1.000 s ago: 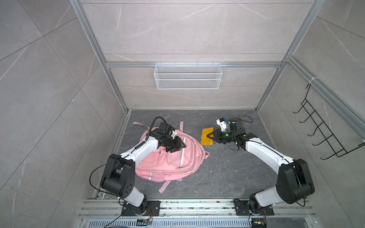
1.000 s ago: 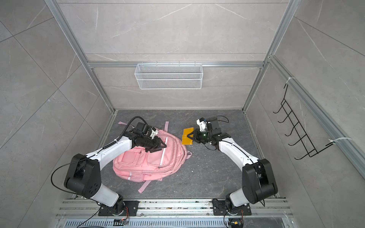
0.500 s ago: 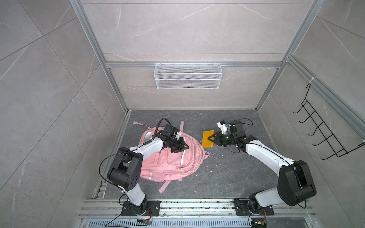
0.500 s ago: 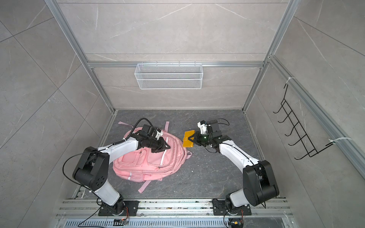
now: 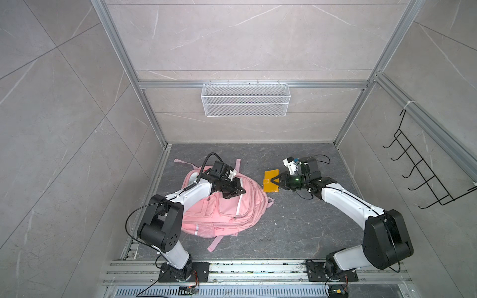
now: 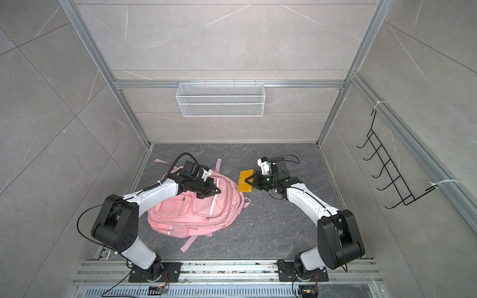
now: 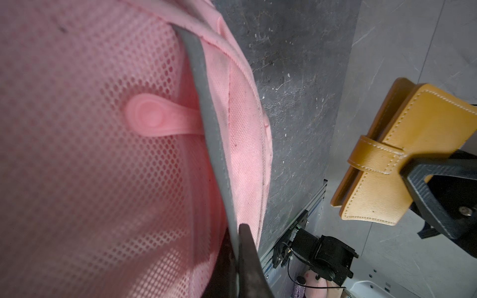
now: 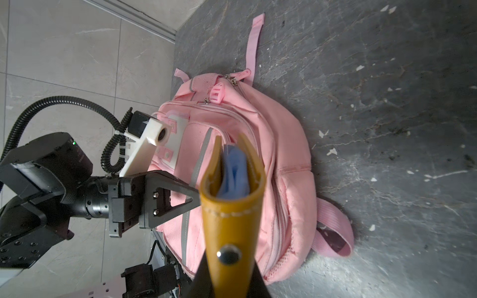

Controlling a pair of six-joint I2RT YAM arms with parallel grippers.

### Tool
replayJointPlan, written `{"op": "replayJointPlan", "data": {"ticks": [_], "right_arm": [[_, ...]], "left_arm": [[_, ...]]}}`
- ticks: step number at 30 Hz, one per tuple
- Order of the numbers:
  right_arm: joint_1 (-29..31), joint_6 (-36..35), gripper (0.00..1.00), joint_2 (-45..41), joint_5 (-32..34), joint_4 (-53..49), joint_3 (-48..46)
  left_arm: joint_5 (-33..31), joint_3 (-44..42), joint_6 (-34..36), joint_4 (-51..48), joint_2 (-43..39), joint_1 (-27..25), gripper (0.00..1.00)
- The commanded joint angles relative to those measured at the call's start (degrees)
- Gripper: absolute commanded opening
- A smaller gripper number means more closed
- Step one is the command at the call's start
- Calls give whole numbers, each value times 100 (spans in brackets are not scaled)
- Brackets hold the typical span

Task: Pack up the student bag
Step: 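Carry the wallet to the backpack with right while left pinches the pocket edge, then push the wallet down into the pocket with right while left holds it open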

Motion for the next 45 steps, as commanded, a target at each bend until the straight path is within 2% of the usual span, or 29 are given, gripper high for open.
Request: {"op": "replayJointPlan", "data": {"ticks": [1,8,17,31,37,45], "right_arm": [[37,-182,0,-260,-278,183,98],[294,-120,0,-256,-296,291,162],[1235,300,0,153,-204,873,464],[1934,1417,0,1196,-35,2339,765],[2142,1477,0,1550,23,2344,874],[2245,1653,20,1923,65,2565,952]], "left_arm": [[405,447,296,-135,-492,139,0],[1020,719,191,142,-1041,502,0],[1719,896,-350,822,-1527,630,0],[1999,762,-1220,1793,-1666,631,0],[1933,712,-1325,1927,-1692,631,0],[1839,603,-1424,2123,-1639,631,0]]}}
